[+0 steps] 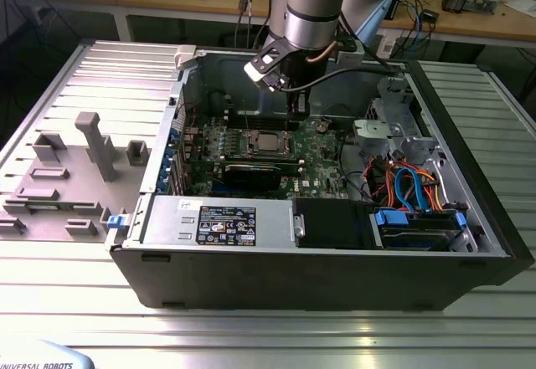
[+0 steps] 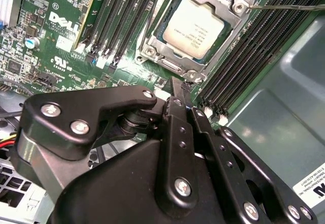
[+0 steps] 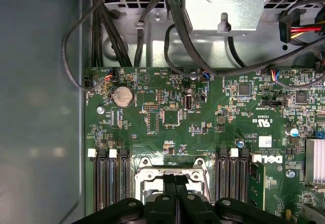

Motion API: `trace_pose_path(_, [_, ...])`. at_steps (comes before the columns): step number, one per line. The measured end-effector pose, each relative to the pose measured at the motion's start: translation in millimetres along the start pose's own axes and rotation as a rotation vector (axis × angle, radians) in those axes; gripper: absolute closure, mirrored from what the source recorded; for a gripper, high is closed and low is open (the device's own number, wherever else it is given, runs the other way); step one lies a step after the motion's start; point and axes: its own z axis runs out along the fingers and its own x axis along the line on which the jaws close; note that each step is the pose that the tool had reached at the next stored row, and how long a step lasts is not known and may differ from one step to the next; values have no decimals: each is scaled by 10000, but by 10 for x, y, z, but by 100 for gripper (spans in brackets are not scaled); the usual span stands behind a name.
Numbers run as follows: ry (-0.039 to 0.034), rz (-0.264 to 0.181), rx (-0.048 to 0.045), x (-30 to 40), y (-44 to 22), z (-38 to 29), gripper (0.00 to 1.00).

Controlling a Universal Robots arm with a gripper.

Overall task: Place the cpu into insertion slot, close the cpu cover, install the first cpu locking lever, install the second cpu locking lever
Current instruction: 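Close the cpu cover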

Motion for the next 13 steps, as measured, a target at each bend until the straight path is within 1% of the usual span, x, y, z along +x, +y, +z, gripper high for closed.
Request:
trace_pose_path(7, [0,0,1,0,-7,0,89])
trace_pose_path(9, [0,0,1,0,-28,4,89])
trace_pose_path(13, [1,1,0,0,-38,5,89])
